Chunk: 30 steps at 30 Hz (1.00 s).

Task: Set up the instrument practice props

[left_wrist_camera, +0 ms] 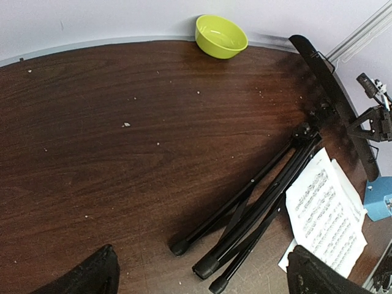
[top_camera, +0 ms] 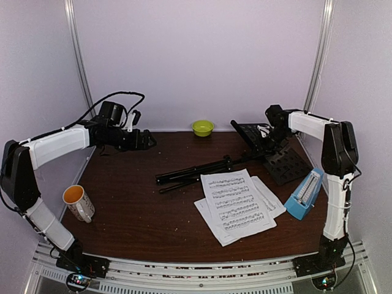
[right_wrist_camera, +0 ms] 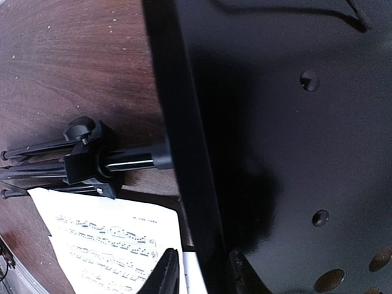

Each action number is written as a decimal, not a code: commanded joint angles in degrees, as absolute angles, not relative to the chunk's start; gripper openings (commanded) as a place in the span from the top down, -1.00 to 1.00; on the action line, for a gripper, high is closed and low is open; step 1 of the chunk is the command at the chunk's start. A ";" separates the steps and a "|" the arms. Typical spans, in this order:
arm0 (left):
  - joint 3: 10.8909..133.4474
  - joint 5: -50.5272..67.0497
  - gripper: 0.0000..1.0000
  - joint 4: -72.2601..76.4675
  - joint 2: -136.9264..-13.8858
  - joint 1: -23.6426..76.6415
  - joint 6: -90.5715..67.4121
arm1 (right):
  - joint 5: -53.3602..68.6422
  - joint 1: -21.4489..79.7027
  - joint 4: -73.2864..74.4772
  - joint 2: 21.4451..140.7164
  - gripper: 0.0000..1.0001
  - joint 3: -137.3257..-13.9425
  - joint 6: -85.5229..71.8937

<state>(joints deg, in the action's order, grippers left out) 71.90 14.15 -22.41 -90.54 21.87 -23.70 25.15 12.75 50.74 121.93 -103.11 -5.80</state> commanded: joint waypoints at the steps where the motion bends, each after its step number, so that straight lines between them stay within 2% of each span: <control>1: 73.56 14.57 -0.96 -21.01 -90.82 22.08 -23.73 | 23.82 13.45 53.08 123.93 0.50 -105.37 -4.92; 10: 73.52 14.11 -0.96 -20.87 -90.81 22.08 -23.73 | 20.06 13.45 53.64 122.57 0.99 -106.97 -3.56; 30: 74.56 12.15 -0.96 -21.62 -90.21 22.14 -23.38 | 2.73 17.94 49.55 108.34 1.00 -112.99 -0.51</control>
<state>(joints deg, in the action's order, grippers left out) 73.23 13.23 -22.52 -90.56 21.87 -23.70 9.96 16.14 55.40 117.93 -106.96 -2.74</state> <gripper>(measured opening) 0.978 0.014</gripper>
